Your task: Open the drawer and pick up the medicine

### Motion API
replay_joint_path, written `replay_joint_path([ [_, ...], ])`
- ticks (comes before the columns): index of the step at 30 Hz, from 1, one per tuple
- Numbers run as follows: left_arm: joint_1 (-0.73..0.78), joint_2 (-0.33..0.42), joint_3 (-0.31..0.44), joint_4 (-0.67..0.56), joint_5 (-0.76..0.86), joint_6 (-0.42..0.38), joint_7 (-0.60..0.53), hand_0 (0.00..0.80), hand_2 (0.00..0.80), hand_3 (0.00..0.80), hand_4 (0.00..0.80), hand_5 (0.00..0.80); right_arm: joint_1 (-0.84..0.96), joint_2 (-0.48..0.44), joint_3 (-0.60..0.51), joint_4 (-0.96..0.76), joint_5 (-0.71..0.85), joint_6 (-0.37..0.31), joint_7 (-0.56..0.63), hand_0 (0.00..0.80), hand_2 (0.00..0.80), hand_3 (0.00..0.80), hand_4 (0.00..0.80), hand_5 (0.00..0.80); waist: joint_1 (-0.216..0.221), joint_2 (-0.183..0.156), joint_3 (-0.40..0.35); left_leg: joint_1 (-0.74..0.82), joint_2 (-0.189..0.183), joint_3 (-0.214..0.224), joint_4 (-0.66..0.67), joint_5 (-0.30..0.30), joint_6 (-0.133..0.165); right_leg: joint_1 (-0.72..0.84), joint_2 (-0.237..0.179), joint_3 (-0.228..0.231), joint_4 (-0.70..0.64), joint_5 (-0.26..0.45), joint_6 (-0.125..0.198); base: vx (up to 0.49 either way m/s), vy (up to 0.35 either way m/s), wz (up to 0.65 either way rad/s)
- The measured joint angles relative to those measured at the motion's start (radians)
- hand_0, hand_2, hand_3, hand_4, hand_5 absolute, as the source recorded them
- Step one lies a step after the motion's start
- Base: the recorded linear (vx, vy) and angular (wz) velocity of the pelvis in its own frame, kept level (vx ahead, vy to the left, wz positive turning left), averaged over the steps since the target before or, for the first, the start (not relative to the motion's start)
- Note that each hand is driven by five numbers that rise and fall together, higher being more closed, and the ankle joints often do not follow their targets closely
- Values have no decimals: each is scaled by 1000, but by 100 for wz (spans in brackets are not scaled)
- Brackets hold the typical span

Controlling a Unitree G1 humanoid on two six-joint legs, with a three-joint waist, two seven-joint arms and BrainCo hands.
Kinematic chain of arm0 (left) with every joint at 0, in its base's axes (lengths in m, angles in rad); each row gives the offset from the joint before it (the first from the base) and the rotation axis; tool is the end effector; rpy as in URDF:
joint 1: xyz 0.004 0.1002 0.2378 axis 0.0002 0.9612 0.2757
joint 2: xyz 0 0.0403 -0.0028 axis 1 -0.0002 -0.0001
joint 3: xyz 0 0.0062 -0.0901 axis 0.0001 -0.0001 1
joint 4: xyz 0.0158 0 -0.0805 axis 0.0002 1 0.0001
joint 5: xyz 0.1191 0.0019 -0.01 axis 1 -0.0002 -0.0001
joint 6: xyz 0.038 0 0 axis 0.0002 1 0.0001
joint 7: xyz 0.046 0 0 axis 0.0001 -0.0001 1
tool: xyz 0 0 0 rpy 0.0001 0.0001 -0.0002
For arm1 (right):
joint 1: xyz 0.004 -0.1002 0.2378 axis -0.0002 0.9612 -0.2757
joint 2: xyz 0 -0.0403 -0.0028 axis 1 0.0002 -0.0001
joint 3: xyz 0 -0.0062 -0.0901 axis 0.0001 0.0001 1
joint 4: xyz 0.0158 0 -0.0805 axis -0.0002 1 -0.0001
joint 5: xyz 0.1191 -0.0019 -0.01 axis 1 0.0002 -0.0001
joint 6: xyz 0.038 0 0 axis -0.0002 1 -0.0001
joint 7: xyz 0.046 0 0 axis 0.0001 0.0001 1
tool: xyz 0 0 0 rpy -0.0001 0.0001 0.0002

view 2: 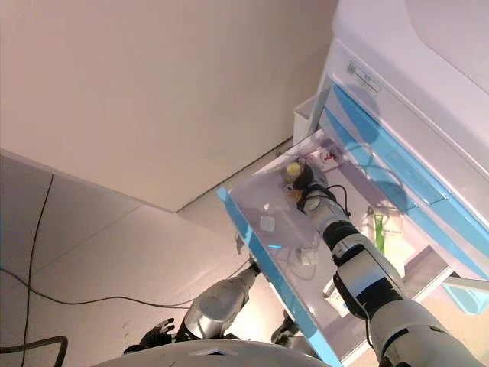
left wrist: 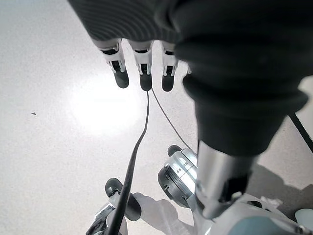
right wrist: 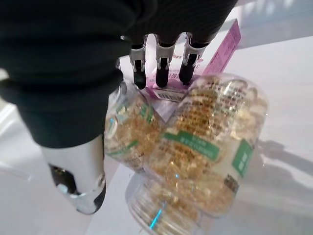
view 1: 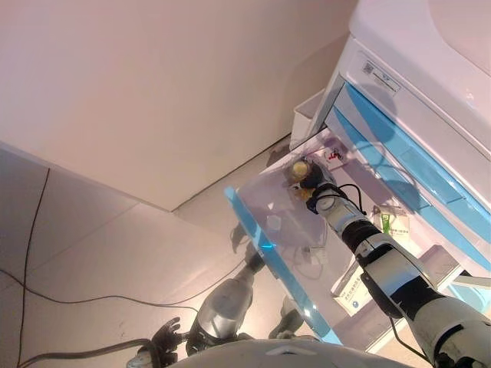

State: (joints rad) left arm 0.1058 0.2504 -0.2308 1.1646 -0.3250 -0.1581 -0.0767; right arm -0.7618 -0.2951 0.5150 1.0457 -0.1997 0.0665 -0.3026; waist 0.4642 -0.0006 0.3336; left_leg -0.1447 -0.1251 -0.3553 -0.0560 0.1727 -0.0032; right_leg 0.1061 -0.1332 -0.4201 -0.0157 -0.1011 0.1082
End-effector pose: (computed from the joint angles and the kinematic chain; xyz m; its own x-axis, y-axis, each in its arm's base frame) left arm 0.0557 0.2207 -0.1217 0.4377 0.0786 -0.8957 -0.0511 0.9967 0.0625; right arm 0.3253 -0.1552 0.0445 0.9771 -0.0999 -0.1880 -0.0936 0.5915 -0.8008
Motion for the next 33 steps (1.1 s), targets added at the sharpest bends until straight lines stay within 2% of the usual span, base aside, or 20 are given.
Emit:
replay_joint_path([
  [5, 0, 1, 1, 1, 0, 0, -7, 0, 0, 0, 0, 0, -1, -1, 0, 1, 0, 0, 0, 0, 0, 0, 0, 0, 0, 0, 0, 0, -1, 1, 0, 0, 0, -1, -1, 0, 1, 0, 0, 0, 0, 0],
  [7, 0, 1, 1, 1, 0, 0, -9, 0, 0, 0, 0, 0, -2, -1, 0, 1, 0, 0, 0, 157, 157, 157, 157, 157, 0, 0, 0, -1, -1, 1, 0, 0, 0, -1, -1, 0, 1, 0, 0, 0, 0, 0],
  [9, -1, 1, 1, 1, 0, 0, -14, 0, 0, 0, 0, 0, -4, -2, 0, 1, -1, 0, -3, 436, 436, 436, 436, 436, -1, 0, 0, -2, -1, 1, 0, 0, 0, -2, -1, 0, 2, 0, 0, 0, 0, 0],
  [14, -2, 1, 1, 2, -21, -1, -19, 0, 0, 0, 0, 0, -25, -3, 0, 1, -15, 3, 2, 659, 659, 659, 659, 659, -1, 0, 0, -8, -1, 1, 0, 0, 0, -10, -2, 1, 3, 0, 0, 0, 0, 0],
  [16, -7, 1, 1, 12, -26, -1, -19, 0, 0, 0, 0, 0, -26, -3, 1, 2, -20, 5, 2, 800, 800, 800, 800, 800, -1, 0, 0, -8, -2, 1, 0, 0, 0, -11, -2, 1, 3, 0, 0, 0, 0, 0],
  [33, -12, 1, 1, 17, -27, -16, -18, 0, 0, 0, 0, 0, -26, -7, 5, 7, -70, 2, 1, 800, 800, 800, 800, 800, -2, -2, 2, -8, -1, 4, 0, 0, 0, -14, -3, 1, 9, -1, 1, 0, 0, 0],
])
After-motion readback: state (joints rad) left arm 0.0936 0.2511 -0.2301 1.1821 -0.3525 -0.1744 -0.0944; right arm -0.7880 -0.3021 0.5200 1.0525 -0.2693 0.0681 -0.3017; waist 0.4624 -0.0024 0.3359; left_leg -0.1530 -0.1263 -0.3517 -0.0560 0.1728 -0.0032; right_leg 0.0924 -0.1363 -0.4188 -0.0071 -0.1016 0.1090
